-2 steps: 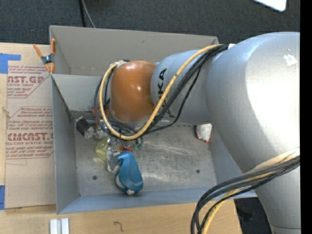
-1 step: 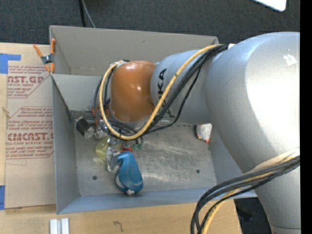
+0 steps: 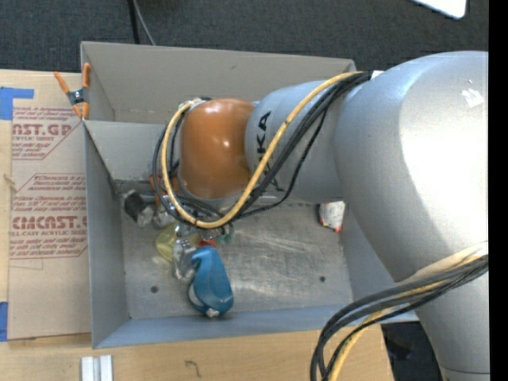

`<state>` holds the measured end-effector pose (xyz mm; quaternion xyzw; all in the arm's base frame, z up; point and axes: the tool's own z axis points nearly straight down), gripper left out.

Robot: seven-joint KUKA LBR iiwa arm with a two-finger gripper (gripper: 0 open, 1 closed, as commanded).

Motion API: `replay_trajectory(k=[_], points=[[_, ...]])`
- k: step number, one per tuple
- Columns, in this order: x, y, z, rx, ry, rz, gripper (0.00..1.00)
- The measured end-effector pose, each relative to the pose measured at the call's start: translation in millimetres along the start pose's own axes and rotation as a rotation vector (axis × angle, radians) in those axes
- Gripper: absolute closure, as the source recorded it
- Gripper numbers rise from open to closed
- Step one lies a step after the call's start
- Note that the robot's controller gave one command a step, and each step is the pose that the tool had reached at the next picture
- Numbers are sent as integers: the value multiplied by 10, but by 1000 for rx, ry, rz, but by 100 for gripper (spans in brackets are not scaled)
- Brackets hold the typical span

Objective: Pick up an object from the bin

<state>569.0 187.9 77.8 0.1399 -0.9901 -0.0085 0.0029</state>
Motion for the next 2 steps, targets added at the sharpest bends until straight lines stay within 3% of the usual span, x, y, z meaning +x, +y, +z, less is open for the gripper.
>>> replay_trajectory(k=[2], points=[[33,-27,-257,15,7,-1,100]])
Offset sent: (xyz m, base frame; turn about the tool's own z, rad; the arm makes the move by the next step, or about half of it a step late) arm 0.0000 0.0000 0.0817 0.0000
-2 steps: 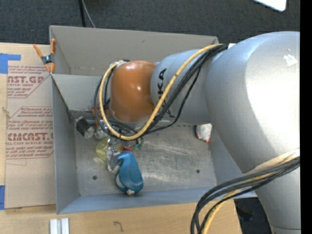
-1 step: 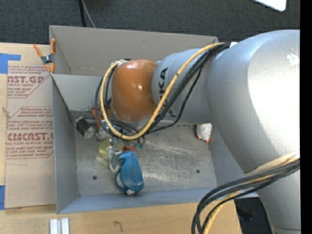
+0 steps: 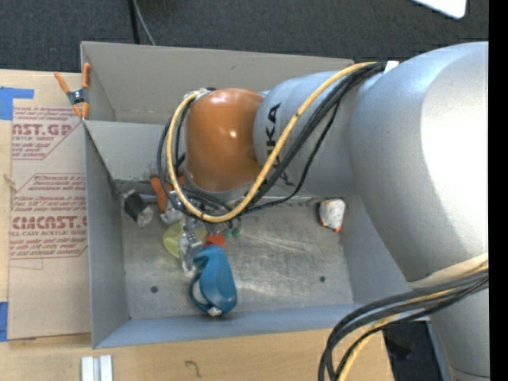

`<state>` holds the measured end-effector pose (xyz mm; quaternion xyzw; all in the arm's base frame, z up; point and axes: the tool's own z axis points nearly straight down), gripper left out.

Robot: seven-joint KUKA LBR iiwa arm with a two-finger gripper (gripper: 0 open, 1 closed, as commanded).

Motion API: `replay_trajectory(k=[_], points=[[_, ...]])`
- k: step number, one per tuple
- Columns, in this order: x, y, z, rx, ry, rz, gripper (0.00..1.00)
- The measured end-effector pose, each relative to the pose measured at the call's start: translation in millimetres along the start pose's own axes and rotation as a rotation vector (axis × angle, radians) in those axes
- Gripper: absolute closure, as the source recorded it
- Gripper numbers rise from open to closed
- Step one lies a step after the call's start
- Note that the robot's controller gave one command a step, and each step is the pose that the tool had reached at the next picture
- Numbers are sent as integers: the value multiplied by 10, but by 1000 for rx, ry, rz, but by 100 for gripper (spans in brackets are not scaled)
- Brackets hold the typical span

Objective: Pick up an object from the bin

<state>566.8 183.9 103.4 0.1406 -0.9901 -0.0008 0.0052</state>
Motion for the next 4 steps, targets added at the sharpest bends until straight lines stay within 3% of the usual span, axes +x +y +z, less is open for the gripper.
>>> replay_trajectory(k=[2,4], points=[[-32,13,-358,1,-16,1,100],[-17,13,-581,2,-9,1,100]])
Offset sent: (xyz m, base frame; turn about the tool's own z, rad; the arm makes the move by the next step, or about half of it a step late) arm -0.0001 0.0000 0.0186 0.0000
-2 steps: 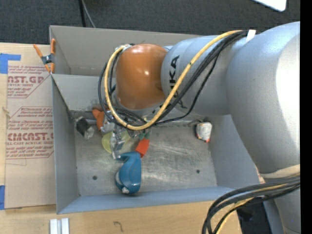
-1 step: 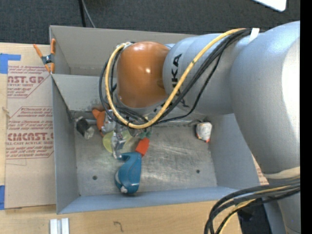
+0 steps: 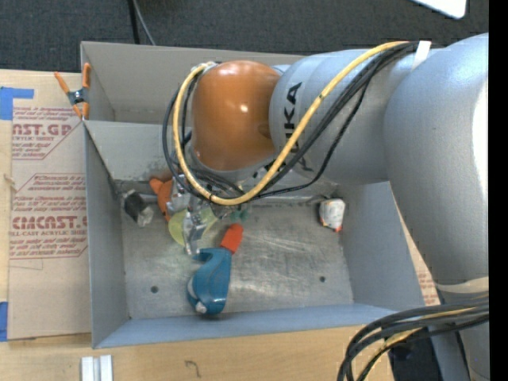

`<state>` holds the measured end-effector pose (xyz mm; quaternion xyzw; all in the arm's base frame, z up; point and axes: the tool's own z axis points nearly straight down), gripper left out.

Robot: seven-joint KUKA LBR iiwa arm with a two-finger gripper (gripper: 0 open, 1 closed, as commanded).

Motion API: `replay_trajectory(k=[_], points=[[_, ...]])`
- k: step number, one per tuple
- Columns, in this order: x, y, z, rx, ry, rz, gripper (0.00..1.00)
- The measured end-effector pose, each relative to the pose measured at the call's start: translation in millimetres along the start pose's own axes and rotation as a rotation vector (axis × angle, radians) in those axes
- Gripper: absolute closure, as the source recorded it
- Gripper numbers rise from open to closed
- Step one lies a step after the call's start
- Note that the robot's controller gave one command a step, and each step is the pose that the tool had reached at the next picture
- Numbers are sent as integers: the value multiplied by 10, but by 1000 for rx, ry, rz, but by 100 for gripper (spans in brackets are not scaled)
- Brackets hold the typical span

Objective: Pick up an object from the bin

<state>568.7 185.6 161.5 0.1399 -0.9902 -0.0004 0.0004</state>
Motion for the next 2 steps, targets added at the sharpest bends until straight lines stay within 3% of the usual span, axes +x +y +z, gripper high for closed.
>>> replay_trajectory(k=[2], points=[[-9,3,-178,0,-4,0,100]])
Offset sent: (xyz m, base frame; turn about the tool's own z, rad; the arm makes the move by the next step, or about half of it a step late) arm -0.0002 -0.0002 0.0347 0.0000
